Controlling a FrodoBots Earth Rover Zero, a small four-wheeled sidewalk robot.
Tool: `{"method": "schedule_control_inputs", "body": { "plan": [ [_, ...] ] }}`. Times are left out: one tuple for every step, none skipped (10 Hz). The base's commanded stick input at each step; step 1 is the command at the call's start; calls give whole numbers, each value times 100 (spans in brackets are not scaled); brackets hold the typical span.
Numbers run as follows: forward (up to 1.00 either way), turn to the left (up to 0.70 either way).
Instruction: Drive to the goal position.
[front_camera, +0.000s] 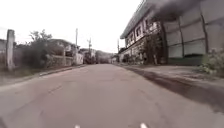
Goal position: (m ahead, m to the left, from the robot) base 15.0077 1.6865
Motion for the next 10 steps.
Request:
{"method": "schedule_control_inputs", "body": {
  "plan": [
    [100,0],
    [100,0],
    [100,0],
    [100,0],
    [100,0],
    [100,0],
    [100,0],
    [100,-10],
    [100,-21],
    [100,-27]
  ]
}}
